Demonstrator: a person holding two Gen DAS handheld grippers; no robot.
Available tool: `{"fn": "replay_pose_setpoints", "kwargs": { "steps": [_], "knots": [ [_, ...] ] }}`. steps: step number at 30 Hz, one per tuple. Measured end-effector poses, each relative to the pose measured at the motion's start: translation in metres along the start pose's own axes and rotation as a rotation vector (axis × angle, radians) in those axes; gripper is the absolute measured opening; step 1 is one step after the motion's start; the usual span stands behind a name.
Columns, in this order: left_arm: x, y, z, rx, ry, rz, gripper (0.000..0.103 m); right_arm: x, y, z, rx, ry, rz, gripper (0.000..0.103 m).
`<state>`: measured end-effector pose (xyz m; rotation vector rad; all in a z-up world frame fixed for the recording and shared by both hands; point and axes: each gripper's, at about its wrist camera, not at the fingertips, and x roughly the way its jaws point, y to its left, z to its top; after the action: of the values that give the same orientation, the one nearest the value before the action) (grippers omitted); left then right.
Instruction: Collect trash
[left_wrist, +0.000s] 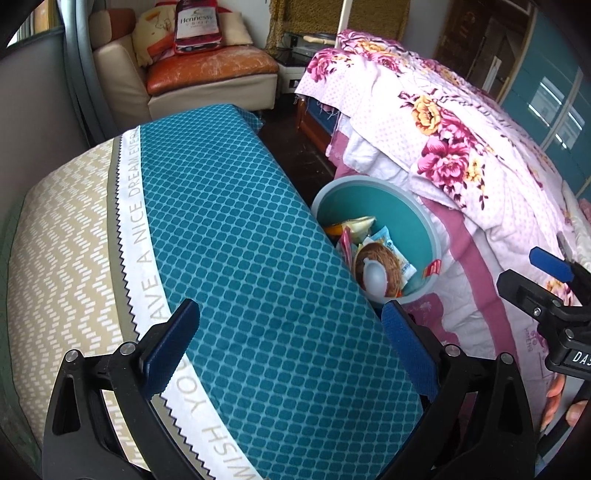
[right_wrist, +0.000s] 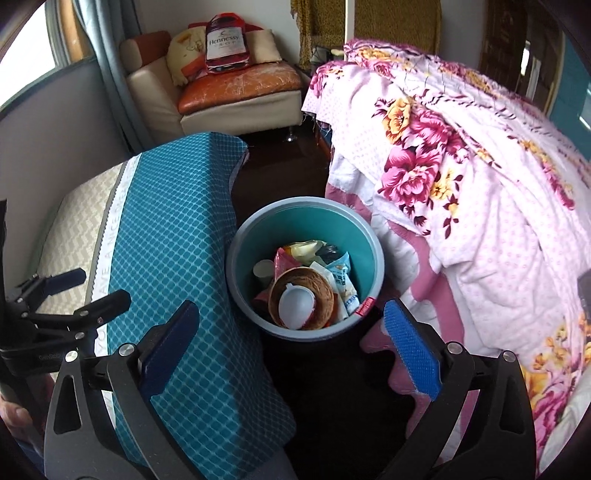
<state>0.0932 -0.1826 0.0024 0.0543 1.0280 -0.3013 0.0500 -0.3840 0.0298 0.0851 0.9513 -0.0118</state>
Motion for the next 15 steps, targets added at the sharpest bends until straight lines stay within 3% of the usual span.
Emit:
{"fn": "replay_pose_setpoints", "kwargs": {
  "steps": [15],
  "knots": [
    [-0.001, 0.002, -0.013, -0.005, 0.002, 0.025, 0.099, 0.0, -0.006, -0.014, 0.018, 0.015, 0.035, 0.096]
  ]
}}
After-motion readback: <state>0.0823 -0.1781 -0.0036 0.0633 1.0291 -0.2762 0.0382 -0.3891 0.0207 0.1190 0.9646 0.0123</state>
